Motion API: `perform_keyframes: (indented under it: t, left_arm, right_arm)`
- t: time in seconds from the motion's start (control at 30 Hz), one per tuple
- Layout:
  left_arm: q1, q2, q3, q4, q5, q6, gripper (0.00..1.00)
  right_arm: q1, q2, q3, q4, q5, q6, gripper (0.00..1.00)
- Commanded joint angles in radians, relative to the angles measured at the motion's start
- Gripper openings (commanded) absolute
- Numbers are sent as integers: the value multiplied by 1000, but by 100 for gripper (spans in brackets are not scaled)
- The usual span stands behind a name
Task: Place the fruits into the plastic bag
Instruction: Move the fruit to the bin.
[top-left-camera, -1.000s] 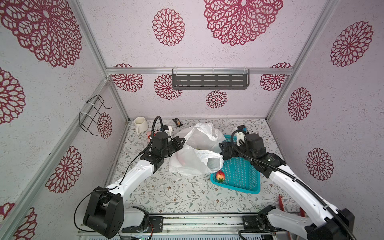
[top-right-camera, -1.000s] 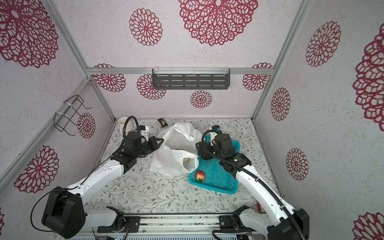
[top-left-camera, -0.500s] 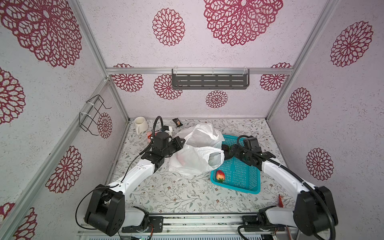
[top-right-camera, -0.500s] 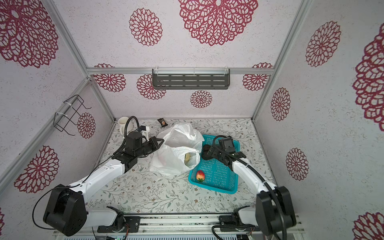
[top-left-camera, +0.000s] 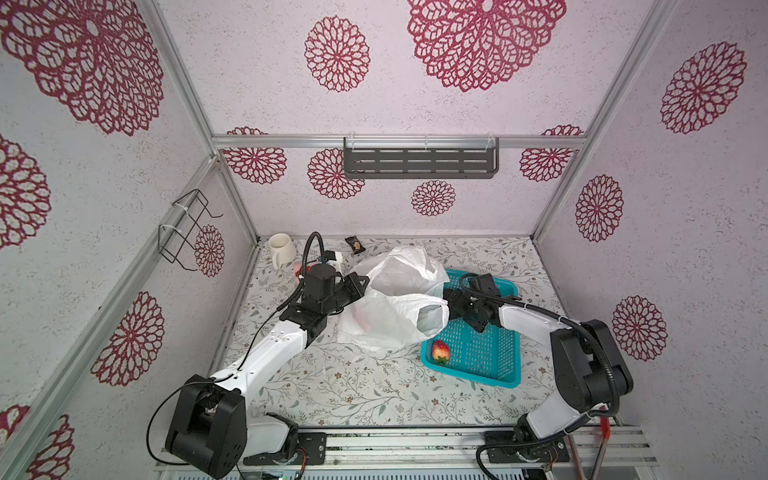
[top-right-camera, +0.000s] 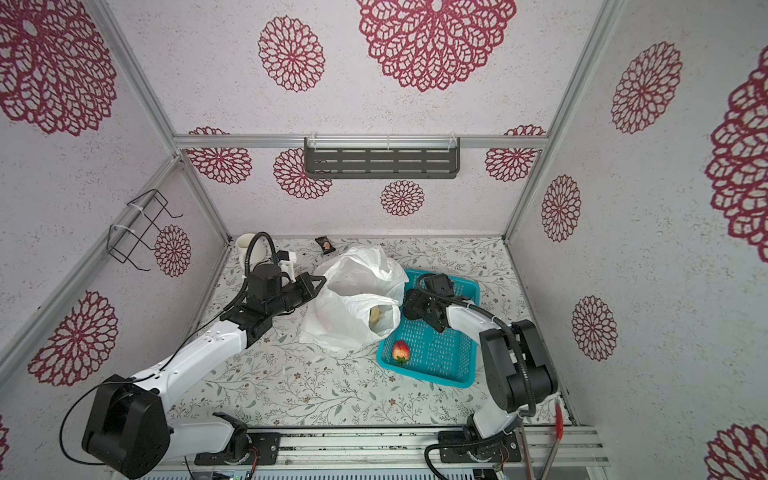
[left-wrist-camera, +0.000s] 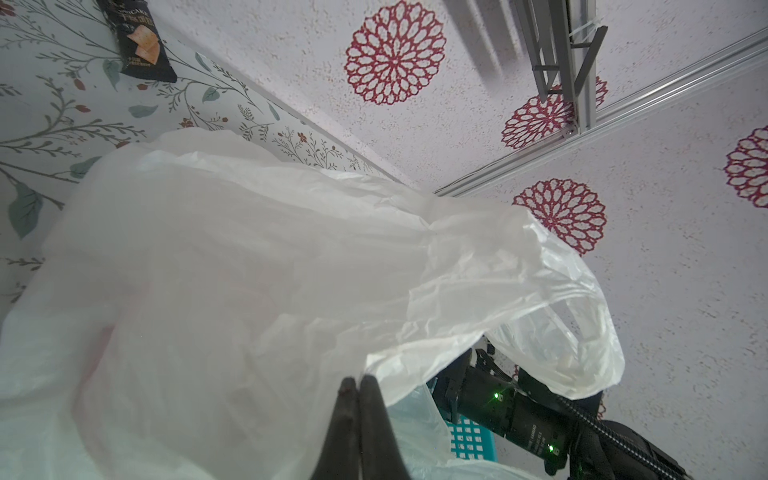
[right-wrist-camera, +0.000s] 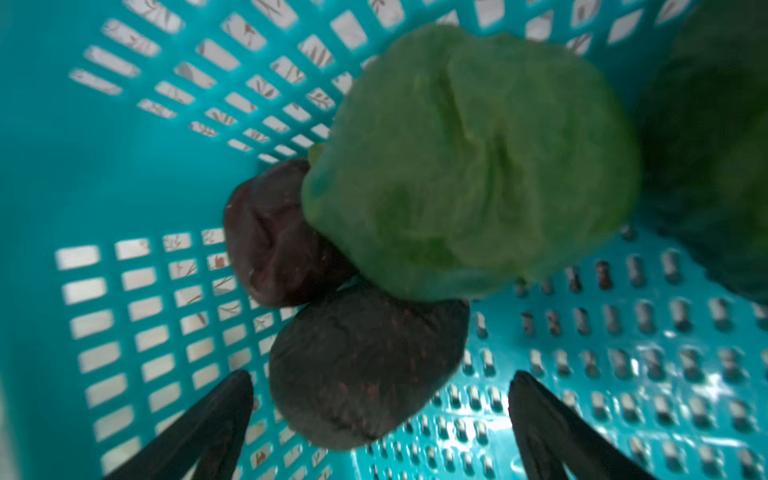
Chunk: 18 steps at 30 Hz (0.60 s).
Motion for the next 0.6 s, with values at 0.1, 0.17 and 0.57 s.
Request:
perform_keyframes:
  t: [0.1, 0.17, 0.57]
  left_arm:
    - [2, -17, -13, 6, -16, 20, 0]
    - [2, -17, -13, 6, -16, 20, 0]
    - [6, -19, -17, 6, -8, 18, 0]
  right_arm:
    - [36, 62, 99, -65, 66, -14, 96]
    - [55, 77, 115, -96, 95, -36, 93]
    - [71, 37, 34, -218, 195, -77, 88]
